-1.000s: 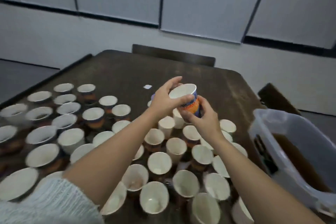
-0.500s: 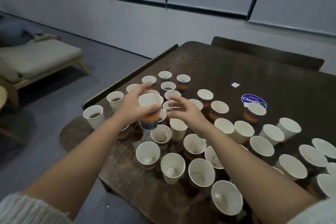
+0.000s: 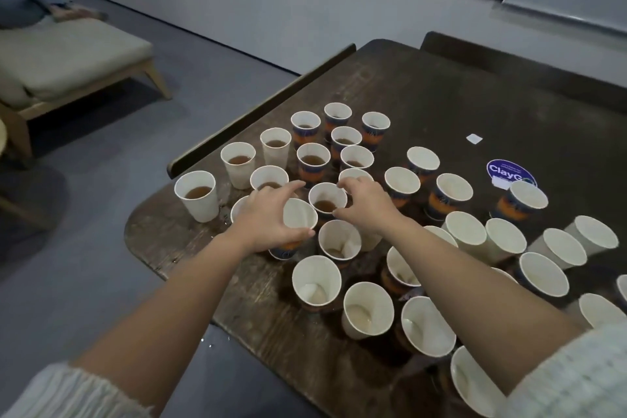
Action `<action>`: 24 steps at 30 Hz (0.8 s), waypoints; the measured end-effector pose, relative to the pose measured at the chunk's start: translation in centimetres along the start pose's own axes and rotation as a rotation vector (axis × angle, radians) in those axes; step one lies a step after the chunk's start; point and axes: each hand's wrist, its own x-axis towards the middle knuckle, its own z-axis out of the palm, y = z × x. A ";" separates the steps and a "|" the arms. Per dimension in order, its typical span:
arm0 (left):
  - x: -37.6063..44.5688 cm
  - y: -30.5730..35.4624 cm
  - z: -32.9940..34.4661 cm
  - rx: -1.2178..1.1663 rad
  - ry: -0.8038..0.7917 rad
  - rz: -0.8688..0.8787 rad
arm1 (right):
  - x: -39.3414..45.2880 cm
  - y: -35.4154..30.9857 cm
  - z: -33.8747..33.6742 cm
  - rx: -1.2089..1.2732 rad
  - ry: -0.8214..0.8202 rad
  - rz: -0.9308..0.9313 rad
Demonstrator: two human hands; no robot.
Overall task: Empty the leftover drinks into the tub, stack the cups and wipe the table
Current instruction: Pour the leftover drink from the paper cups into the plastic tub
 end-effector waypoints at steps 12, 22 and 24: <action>0.3 -1.2 2.1 0.132 -0.008 0.067 | 3.8 -1.2 0.7 -0.385 -0.231 -0.087; 0.9 -2.1 2.0 0.045 0.024 0.023 | 4.7 -1.3 1.3 -0.568 -0.150 -0.206; 1.1 -2.0 1.7 -0.005 0.079 0.011 | 4.6 -1.2 0.7 -0.537 -0.127 -0.209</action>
